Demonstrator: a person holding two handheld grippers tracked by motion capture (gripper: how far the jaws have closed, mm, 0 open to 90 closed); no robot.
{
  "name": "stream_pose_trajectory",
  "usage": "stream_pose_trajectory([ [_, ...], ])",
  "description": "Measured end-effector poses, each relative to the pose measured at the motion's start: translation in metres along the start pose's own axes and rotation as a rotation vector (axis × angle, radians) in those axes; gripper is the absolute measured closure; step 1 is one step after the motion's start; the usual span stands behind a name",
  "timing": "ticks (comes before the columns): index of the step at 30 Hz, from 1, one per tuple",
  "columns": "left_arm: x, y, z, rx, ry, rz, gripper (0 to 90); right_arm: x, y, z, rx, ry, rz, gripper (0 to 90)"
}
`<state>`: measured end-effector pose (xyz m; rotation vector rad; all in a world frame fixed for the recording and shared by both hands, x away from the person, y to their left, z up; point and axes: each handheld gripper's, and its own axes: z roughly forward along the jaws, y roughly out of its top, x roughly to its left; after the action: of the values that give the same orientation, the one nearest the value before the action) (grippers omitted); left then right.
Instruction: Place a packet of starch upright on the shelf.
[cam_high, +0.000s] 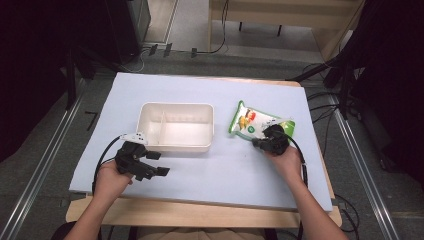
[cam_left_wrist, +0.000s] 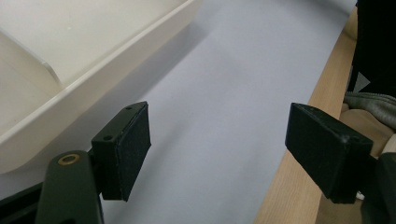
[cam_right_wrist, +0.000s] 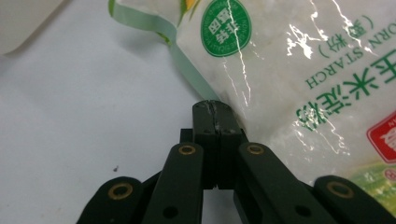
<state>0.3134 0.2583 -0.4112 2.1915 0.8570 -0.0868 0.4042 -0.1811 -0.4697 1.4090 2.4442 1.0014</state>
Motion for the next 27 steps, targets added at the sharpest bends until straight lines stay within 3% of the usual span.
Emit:
stream_pose_trajectory([
  [6,-0.001,0.000,0.000,0.001,0.000,0.001,23.0,-0.010,-0.001,-0.002,0.001,0.003,0.031,90.0],
  [12,-0.001,0.000,0.000,0.000,-0.003,0.000,23.0,-0.025,-0.001,-0.007,0.005,-0.027,0.060,90.0],
  [17,0.000,0.000,-0.001,-0.008,-0.001,-0.002,23.0,-0.019,0.004,-0.012,0.027,-0.015,0.068,90.0],
  [19,0.000,0.000,-0.002,-0.016,0.007,-0.003,23.0,-0.010,0.016,-0.023,-0.021,0.008,0.060,90.0],
  [21,0.000,0.000,-0.003,-0.015,0.007,0.000,23.0,-0.007,0.021,-0.026,-0.028,0.005,0.049,90.0],
  [22,0.000,0.000,-0.003,-0.015,0.008,-0.001,23.0,-0.004,0.034,-0.027,-0.038,0.001,0.039,90.0],
  [23,0.000,0.000,-0.003,-0.016,0.008,0.001,23.0,-0.004,0.034,-0.027,-0.038,0.001,0.039,90.0],
  [26,-0.001,0.000,-0.002,-0.017,0.004,0.005,22.9,-0.009,0.069,-0.024,-0.070,0.007,0.055,90.0],
  [27,-0.001,0.000,-0.002,-0.017,0.004,0.005,22.9,-0.009,0.069,-0.024,-0.070,0.007,0.055,90.0],
])
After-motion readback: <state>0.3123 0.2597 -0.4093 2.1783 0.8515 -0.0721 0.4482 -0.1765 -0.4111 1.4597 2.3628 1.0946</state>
